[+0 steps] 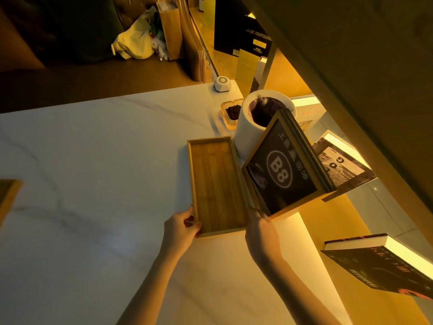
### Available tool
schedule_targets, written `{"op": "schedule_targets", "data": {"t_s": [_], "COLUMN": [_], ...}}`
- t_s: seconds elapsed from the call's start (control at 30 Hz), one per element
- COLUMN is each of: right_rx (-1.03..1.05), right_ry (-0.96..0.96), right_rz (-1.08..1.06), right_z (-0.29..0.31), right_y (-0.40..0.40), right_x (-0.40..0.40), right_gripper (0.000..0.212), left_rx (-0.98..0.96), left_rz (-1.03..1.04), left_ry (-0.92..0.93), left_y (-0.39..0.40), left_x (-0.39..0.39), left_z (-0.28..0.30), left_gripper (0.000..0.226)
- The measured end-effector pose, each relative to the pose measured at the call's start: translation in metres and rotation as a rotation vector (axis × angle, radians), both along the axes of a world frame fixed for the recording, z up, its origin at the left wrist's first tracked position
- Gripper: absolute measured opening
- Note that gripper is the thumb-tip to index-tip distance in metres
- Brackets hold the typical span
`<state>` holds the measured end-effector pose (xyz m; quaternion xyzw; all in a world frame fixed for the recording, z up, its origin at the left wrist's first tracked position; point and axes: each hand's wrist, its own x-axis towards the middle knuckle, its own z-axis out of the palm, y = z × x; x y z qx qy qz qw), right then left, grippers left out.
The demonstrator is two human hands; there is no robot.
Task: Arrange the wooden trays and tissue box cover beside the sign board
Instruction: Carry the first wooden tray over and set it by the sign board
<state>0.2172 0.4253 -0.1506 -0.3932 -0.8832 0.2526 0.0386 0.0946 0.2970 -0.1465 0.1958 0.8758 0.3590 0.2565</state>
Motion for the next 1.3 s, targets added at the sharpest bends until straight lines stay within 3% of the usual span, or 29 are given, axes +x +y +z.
{"op": "schedule_targets", "data": {"t_s": [0.13,0.3,0.5,0.7,1.0,1.3], "right_rx": [0.201,0.311,0.300,0.331,0.340,0.217], "right_ry": [-0.054,-0.123,-0.194,-0.203,-0.151,-0.159], "right_rz": [0.120,0.223,0.258,0.294,0.316,0.356], "right_z": [-0.006,-0.011,-0.027,-0.036,-0.042,-0.041], "right_y": [-0.008,-0.026,-0.038,-0.032,-0.024,-0.019], "right_x": [0.004,0.015,0.030,0.041,0.043,0.042], "right_gripper": [0.035,0.048,0.069,0.074,0.074,0.067], "left_rx": [-0.003,-0.011,-0.076,-0.080,-0.093,-0.093], "left_rz": [0.047,0.094,0.124,0.127,0.122,0.103], "left_ry": [0.052,0.121,0.095,0.104,0.108,0.126], "left_y": [0.004,0.010,0.017,0.021,0.024,0.026], "left_x": [0.007,0.016,0.024,0.029,0.030,0.028], "left_z": [-0.001,-0.006,-0.010,-0.011,-0.017,-0.017], "left_gripper": [0.028,0.019,0.024,0.031,0.029,0.025]}}
